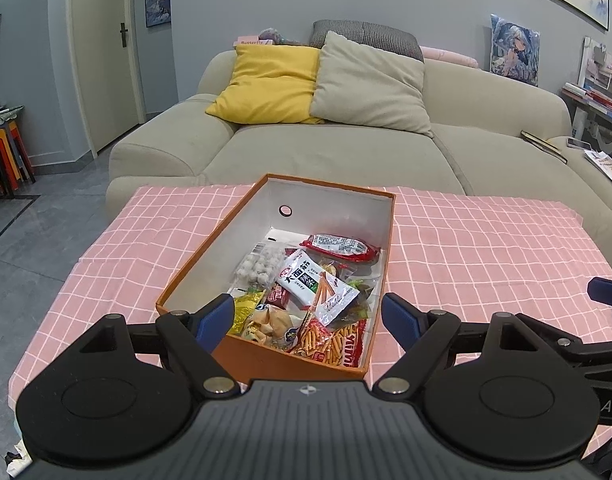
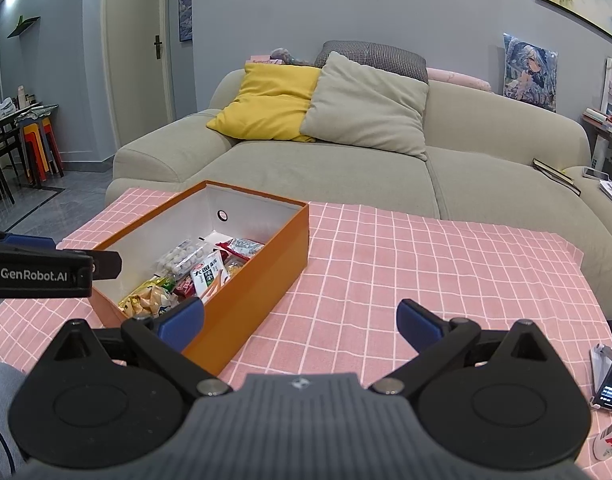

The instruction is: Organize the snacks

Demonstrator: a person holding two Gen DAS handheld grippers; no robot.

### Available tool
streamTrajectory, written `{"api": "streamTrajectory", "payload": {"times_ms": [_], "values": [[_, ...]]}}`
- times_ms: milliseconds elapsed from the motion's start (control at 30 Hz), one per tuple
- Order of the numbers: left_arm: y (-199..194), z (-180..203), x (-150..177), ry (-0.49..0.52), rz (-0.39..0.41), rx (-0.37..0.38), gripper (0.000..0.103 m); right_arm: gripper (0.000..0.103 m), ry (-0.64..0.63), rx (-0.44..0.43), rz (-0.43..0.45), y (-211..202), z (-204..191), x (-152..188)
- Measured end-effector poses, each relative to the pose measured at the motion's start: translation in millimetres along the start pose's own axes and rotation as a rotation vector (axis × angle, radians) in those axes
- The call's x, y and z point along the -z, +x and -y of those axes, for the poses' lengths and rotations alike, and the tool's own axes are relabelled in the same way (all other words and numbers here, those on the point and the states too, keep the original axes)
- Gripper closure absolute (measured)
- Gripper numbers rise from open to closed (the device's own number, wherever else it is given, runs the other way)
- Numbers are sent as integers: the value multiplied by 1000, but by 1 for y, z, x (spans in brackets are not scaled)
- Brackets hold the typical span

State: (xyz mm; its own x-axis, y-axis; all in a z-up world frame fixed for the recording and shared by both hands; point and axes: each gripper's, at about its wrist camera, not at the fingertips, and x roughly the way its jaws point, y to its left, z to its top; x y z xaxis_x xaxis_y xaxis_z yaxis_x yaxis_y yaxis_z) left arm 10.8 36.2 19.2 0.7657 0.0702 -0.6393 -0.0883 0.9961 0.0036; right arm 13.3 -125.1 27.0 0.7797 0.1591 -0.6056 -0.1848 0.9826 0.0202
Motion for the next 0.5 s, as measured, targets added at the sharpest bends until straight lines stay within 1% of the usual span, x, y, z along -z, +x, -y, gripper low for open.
{"api": "streamTrajectory", "payload": {"times_ms": [500], "values": [[-1, 0, 0, -2, -1, -6, 4, 4, -1, -1, 0, 0, 0, 0]]}}
